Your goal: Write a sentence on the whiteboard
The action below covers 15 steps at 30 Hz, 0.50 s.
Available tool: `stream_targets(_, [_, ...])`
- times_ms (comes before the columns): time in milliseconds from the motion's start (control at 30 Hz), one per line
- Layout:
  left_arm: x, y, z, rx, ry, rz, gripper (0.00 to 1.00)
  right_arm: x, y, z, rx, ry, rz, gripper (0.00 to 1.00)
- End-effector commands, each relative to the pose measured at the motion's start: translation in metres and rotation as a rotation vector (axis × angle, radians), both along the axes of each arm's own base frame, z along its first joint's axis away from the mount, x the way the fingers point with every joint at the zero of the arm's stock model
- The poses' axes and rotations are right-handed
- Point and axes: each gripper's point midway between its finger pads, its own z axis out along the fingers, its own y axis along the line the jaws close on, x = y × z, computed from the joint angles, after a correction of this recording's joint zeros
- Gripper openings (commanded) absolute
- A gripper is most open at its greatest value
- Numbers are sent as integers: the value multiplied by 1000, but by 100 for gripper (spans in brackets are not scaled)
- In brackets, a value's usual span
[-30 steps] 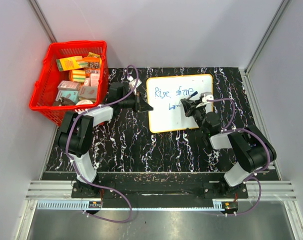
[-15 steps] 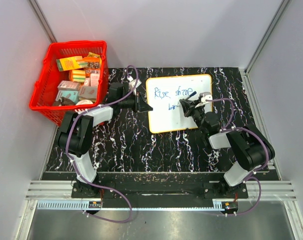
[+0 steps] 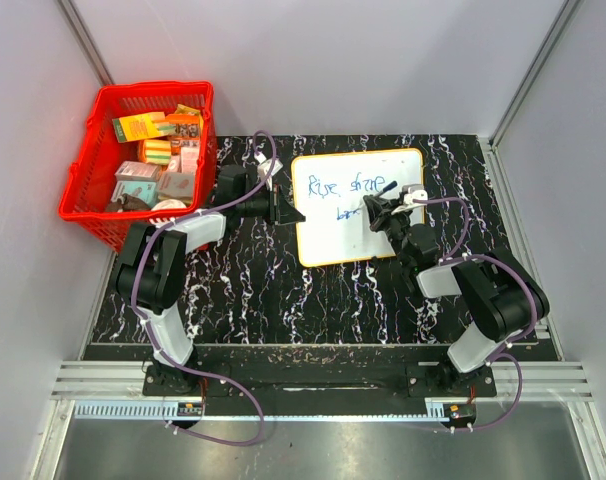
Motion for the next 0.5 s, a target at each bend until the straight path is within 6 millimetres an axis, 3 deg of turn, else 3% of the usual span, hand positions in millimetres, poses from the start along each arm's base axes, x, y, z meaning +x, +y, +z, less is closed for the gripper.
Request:
stream_targets(0, [21,13,-13,98,-152,43,0,-4,-4,50,66,-199,-17,0])
stream_targets(233, [21,13,-12,101,-155,44,0,-13,9,35,37,-171,65,0])
stream_targets(467, [21,14,-13,103,-154,45,0,-17,9,11,33,-106,76,0])
